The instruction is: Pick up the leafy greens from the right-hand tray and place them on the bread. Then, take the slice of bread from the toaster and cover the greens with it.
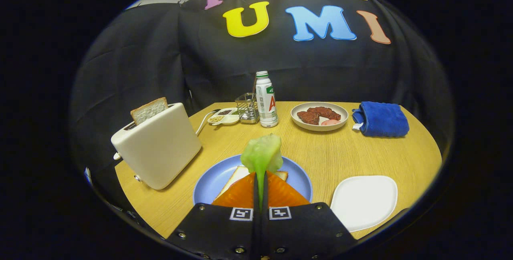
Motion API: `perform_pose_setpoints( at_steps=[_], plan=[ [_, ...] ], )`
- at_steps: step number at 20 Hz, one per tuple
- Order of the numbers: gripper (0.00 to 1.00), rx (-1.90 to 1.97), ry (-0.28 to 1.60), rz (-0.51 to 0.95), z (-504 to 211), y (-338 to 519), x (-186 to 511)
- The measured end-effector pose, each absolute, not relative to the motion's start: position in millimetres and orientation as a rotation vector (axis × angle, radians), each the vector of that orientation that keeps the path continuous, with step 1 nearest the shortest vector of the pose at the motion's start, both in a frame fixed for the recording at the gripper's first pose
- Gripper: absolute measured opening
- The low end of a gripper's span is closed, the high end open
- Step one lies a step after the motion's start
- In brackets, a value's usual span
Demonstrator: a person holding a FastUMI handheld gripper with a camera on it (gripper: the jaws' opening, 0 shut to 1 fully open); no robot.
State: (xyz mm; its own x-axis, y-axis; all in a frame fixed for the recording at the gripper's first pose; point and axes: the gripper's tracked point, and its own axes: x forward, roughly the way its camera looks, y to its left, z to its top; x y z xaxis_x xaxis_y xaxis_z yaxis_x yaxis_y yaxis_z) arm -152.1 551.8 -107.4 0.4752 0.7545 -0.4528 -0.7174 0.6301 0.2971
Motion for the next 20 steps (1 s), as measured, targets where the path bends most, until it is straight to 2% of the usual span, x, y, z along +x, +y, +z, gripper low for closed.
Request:
perform_pose_setpoints(
  at_steps=[9,11,13,14,17,18,20],
  plan=[
    [0.01,0.007,0.543,0.888,-104.3,566.4,-162.0],
    [0.07,-0.005,0.547,0.884,-107.0,566.8,-163.0],
    [0.07,-0.014,0.547,0.887,-107.9,567.7,-165.2],
    [0.13,-0.017,0.544,0.888,-106.1,566.4,-165.7],
    [0.13,-0.013,0.545,0.891,-106.1,568.7,-166.9],
    [0.21,-0.015,0.545,0.887,-106.0,567.1,-166.5],
    [0.22,-0.018,0.534,0.883,-102.1,564.9,-165.5]
  ],
)
